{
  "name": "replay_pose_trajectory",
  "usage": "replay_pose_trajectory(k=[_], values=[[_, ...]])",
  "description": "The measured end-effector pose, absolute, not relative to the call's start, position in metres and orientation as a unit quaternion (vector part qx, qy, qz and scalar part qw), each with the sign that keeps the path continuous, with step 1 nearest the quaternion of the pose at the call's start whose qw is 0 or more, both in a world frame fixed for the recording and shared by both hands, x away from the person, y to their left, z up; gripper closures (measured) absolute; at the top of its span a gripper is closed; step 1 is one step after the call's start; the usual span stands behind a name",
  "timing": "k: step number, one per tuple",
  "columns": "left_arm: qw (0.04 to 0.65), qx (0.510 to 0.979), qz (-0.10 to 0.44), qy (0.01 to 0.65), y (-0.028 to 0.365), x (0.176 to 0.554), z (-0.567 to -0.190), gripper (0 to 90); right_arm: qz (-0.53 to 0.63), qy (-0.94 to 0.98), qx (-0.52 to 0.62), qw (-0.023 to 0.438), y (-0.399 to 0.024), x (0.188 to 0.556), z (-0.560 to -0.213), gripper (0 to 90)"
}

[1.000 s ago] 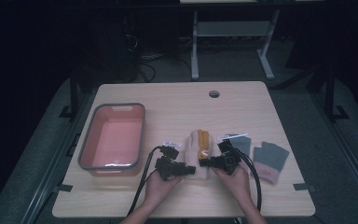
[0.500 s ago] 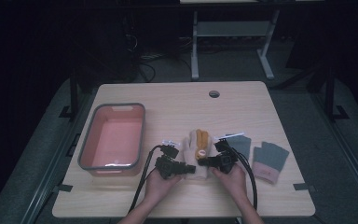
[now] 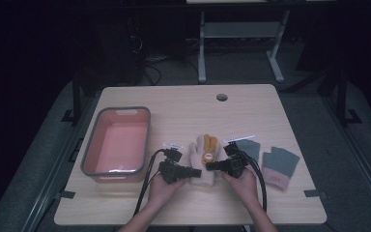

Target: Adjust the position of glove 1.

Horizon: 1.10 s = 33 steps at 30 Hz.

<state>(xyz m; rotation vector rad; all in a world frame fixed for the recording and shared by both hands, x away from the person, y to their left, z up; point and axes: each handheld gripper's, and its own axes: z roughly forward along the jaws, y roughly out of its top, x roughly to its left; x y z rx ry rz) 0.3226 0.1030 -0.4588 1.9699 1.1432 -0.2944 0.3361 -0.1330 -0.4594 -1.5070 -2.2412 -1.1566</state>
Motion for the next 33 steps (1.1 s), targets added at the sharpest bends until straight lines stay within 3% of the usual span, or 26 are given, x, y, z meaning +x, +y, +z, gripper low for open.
replay_pose_trajectory(k=[33], values=[[0.429,0.774,-0.105,0.454,0.109,0.327,-0.429,68.0,-0.416,-0.758,-0.492,0.100,-0.130,0.341,-0.430,81.0]])
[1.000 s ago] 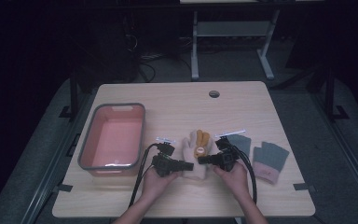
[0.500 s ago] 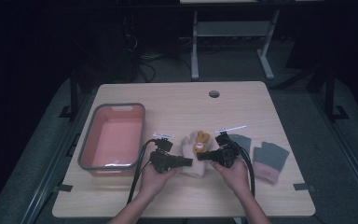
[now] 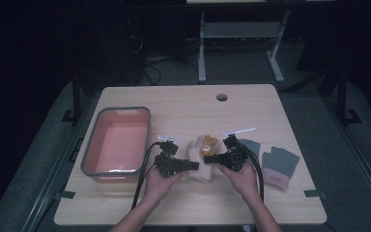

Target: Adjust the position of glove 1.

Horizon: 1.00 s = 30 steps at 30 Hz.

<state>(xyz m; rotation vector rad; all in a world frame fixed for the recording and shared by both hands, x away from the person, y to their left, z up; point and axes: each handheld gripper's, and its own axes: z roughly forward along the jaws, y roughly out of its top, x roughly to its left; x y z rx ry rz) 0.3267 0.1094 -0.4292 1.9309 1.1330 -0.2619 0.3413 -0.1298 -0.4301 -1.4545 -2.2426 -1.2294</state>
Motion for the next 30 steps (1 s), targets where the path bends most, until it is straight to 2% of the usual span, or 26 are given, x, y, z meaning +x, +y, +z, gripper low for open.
replay_pose_trajectory(k=[30], values=[[0.468,0.762,-0.068,0.442,0.145,0.328,-0.377,68.1,-0.440,-0.771,-0.453,0.083,-0.102,0.353,-0.372,81.2]])
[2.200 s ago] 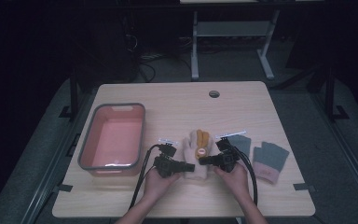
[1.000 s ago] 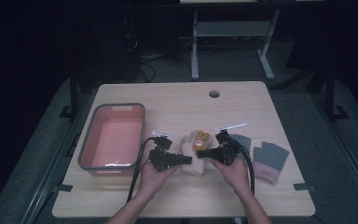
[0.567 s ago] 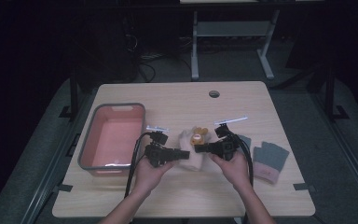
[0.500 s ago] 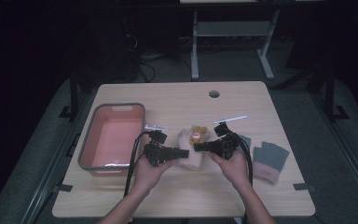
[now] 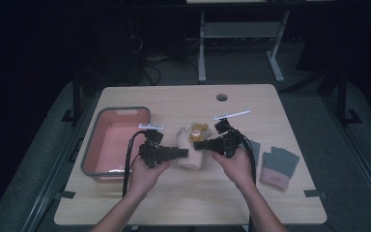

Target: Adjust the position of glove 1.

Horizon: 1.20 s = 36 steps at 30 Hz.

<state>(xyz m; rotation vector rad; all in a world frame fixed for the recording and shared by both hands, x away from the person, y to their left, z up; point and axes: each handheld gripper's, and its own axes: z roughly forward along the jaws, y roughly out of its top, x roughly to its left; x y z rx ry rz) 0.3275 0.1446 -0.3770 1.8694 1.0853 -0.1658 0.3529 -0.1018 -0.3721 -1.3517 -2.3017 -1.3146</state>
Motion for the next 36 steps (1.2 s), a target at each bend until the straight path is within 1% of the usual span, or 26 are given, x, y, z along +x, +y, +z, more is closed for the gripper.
replay_pose_trajectory(k=[16,36], values=[[0.473,0.757,-0.051,0.447,0.169,0.332,-0.359,68.2,-0.444,-0.778,-0.436,0.091,-0.078,0.368,-0.354,81.3],[0.478,0.758,-0.021,0.444,0.189,0.336,-0.321,68.2,-0.456,-0.783,-0.416,0.077,-0.056,0.377,-0.319,81.3]])
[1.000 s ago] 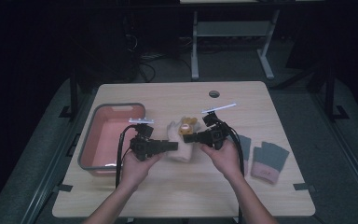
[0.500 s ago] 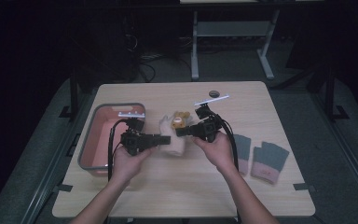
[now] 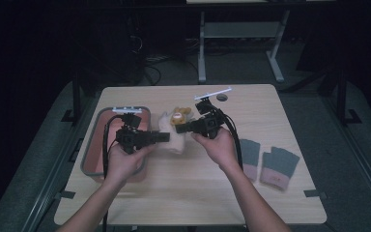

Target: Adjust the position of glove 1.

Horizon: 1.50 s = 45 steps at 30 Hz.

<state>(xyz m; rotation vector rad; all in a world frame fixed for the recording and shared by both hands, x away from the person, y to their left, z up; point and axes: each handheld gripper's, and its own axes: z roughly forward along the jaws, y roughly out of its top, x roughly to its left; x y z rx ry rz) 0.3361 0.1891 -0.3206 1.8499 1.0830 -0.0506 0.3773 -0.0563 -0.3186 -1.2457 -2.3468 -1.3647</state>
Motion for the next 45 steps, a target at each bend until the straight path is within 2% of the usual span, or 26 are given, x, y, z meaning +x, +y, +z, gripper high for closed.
replay_pose_trajectory(k=[30,45], values=[[0.489,0.738,0.011,0.465,0.246,0.341,-0.286,68.2,-0.468,-0.791,-0.381,0.093,0.001,0.402,-0.287,81.2],[0.491,0.716,0.025,0.495,0.298,0.337,-0.284,68.3,-0.466,-0.802,-0.356,0.117,0.056,0.415,-0.284,81.3]])
